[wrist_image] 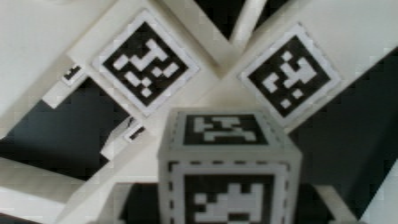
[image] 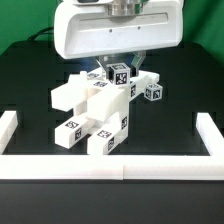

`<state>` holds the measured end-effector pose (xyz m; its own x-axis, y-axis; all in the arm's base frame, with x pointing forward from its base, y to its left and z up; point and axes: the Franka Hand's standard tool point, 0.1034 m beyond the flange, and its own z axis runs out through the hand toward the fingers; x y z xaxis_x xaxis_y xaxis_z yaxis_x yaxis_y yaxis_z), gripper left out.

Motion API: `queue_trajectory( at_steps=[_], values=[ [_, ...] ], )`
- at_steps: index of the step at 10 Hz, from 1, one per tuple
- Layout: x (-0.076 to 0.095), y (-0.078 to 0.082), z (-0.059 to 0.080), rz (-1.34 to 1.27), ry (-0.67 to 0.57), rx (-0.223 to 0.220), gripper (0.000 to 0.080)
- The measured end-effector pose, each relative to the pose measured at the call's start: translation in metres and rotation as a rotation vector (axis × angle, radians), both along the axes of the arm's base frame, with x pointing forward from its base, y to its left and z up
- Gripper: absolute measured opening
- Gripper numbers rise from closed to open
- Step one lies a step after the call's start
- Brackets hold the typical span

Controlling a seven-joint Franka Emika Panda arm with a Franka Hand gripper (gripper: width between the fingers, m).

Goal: Assemble chair

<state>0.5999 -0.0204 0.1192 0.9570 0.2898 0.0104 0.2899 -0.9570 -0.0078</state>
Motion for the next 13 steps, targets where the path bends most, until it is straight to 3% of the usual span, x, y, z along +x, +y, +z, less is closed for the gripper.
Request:
queue_trajectory(
  at_steps=[13],
  values=[
    [0.0014,-0.003,0.0002,-0.043,-0.003,-0.001,0.029]
  ],
)
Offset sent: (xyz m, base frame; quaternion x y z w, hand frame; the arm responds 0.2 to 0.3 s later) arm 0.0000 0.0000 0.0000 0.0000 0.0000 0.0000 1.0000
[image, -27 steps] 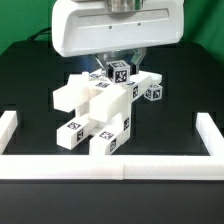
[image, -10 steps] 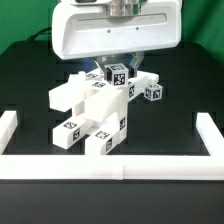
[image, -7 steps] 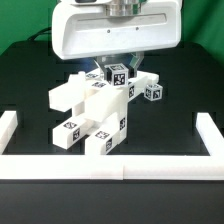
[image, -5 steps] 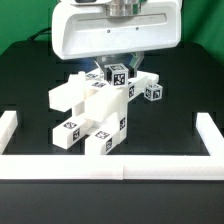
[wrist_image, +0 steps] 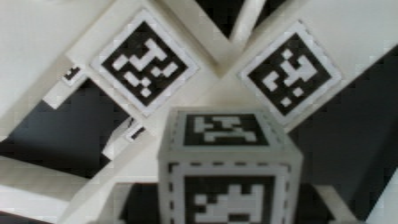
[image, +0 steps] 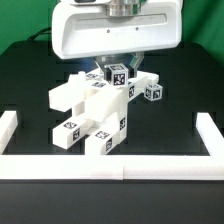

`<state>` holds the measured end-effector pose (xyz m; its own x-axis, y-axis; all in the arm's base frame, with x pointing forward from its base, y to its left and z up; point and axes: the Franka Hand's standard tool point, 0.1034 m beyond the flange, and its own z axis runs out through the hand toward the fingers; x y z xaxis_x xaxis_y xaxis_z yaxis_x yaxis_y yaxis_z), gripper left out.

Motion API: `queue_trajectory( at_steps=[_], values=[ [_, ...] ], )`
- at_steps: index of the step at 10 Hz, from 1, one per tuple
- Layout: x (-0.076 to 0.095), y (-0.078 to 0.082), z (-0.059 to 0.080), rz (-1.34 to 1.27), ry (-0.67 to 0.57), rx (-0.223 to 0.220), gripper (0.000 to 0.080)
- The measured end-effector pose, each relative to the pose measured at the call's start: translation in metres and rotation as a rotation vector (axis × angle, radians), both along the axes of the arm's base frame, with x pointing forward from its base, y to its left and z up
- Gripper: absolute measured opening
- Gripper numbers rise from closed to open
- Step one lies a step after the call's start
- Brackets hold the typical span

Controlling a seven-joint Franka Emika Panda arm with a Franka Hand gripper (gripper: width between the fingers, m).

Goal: Assemble chair

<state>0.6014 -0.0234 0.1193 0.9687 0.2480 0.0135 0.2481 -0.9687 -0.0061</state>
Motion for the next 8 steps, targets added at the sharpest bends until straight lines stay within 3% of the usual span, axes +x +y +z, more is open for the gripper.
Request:
queue_trajectory(
  at_steps=[8],
  values=[
    [-0.0001,0.0005,-0.0002,-0.577,0.006,0.009,0.029]
  ],
)
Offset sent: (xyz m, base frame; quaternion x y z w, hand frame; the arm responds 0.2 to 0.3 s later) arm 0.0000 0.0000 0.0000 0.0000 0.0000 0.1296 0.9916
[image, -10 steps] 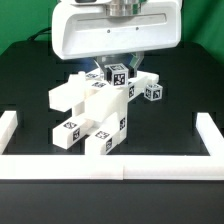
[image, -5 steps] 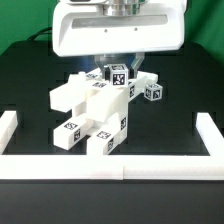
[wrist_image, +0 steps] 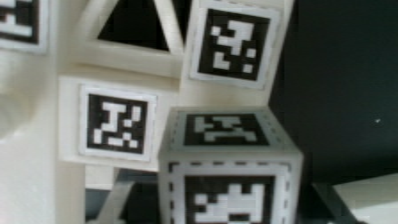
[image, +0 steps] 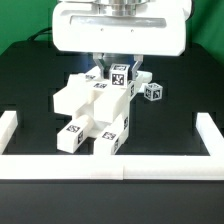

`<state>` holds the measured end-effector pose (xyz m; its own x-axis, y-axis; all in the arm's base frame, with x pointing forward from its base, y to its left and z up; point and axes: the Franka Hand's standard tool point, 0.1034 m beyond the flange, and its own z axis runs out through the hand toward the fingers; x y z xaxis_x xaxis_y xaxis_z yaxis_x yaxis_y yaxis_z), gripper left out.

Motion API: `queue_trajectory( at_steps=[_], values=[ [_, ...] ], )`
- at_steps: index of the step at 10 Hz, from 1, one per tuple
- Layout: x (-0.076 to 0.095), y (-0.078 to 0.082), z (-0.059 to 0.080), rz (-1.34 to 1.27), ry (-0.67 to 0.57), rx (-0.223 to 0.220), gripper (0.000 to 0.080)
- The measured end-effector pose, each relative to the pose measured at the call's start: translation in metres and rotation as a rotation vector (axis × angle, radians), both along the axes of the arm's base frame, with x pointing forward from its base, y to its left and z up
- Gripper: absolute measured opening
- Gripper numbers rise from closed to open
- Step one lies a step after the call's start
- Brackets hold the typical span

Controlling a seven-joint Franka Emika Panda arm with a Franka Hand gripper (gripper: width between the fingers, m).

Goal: Assemble chair

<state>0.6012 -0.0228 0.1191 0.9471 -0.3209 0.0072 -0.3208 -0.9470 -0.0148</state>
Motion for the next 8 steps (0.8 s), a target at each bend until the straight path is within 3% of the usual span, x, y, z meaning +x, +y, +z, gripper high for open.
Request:
queue_trajectory(
  at_steps=[8],
  values=[
    [-0.0001,0.0016,-0.0003,-0.427,0.006,0.006,0.029]
  ],
)
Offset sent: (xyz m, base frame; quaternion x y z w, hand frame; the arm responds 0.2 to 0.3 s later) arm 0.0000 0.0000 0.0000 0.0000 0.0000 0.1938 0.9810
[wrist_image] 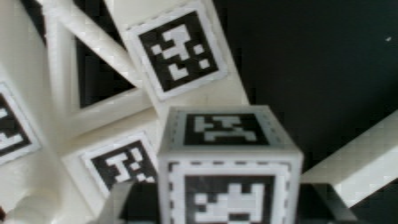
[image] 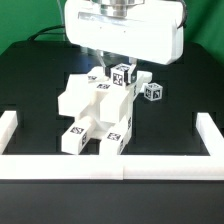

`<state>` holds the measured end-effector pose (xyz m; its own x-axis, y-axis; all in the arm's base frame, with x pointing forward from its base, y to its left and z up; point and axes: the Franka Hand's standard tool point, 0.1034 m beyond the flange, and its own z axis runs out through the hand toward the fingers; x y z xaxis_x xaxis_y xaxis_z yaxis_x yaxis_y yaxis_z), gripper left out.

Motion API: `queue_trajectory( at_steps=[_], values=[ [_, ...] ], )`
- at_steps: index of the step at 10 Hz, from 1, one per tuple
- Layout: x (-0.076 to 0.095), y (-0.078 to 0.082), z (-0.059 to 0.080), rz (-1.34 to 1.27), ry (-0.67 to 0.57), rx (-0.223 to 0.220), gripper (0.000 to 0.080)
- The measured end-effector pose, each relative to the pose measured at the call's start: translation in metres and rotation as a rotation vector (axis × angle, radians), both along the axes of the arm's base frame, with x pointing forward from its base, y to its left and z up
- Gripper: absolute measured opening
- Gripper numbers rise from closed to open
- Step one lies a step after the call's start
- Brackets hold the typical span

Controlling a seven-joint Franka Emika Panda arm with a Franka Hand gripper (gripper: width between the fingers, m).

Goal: Assemble chair

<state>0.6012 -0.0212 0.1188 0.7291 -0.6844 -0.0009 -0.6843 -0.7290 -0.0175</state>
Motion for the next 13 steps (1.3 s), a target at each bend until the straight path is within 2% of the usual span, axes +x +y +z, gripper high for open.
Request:
queue_trajectory(
  at_steps=[4,13],
  values=[
    [0.0,0.003,0.0,-0.312,0.004,0.015,0.029],
    [0.001,0.013,-0.001,-0.812,0.02,0.046,0.029]
  ],
)
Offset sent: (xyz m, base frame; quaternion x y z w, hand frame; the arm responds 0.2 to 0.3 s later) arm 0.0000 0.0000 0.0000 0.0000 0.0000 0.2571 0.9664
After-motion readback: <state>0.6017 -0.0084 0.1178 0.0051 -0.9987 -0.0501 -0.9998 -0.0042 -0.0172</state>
